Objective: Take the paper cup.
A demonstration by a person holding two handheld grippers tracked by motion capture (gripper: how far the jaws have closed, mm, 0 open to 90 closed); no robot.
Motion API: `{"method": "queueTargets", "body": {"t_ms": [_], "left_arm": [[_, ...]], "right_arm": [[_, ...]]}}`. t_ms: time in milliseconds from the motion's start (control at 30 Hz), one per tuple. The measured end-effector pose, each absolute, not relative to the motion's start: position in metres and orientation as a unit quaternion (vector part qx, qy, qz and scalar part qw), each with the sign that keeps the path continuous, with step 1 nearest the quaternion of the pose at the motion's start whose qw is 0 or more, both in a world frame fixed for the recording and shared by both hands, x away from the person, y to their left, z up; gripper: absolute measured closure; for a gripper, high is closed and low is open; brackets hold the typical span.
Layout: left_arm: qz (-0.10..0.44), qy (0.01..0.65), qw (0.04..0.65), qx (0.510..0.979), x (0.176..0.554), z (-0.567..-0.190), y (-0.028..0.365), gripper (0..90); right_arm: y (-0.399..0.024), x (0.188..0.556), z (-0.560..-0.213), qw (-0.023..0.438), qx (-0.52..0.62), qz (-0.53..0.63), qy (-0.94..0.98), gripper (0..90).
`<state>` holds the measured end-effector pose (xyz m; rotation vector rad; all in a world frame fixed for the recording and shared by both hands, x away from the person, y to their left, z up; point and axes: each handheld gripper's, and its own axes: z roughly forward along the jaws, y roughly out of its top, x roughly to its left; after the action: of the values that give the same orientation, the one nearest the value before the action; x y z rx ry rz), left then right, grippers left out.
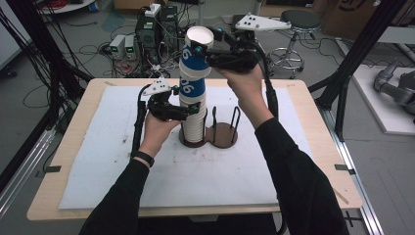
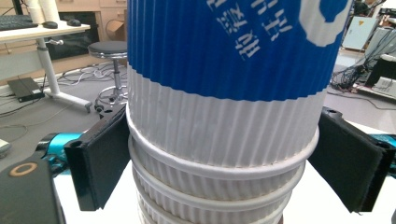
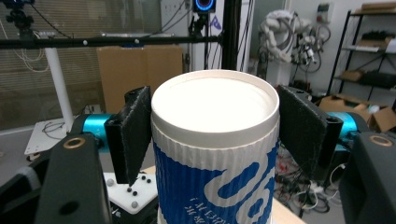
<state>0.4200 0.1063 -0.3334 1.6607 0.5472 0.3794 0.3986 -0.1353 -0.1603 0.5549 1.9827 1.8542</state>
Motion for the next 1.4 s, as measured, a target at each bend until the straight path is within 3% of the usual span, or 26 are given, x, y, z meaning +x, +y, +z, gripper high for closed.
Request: {"method": "queueTargets", "body": {"t_ms": [400,833,1400], "left_arm": [[0.166,0.242,0.624,0.724,0.419,-0.333,0.106,11.3],[0.167,0.243,0.622,0.725,0.419,-0.332,0.105,11.4],[0.169,0.247,0.617,0.728,0.418,-0.331,0.105,11.3]], "right_arm": [[-0.189,0.374,-0.158,0.212,0.189,0.653,0.702,30.4],[-0.250,0.347,-0.212,0.208,0.221,0.640,0.706,30.4],[-0.291,0.318,-0.285,0.192,0.264,0.637,0.698,30.4]]}}
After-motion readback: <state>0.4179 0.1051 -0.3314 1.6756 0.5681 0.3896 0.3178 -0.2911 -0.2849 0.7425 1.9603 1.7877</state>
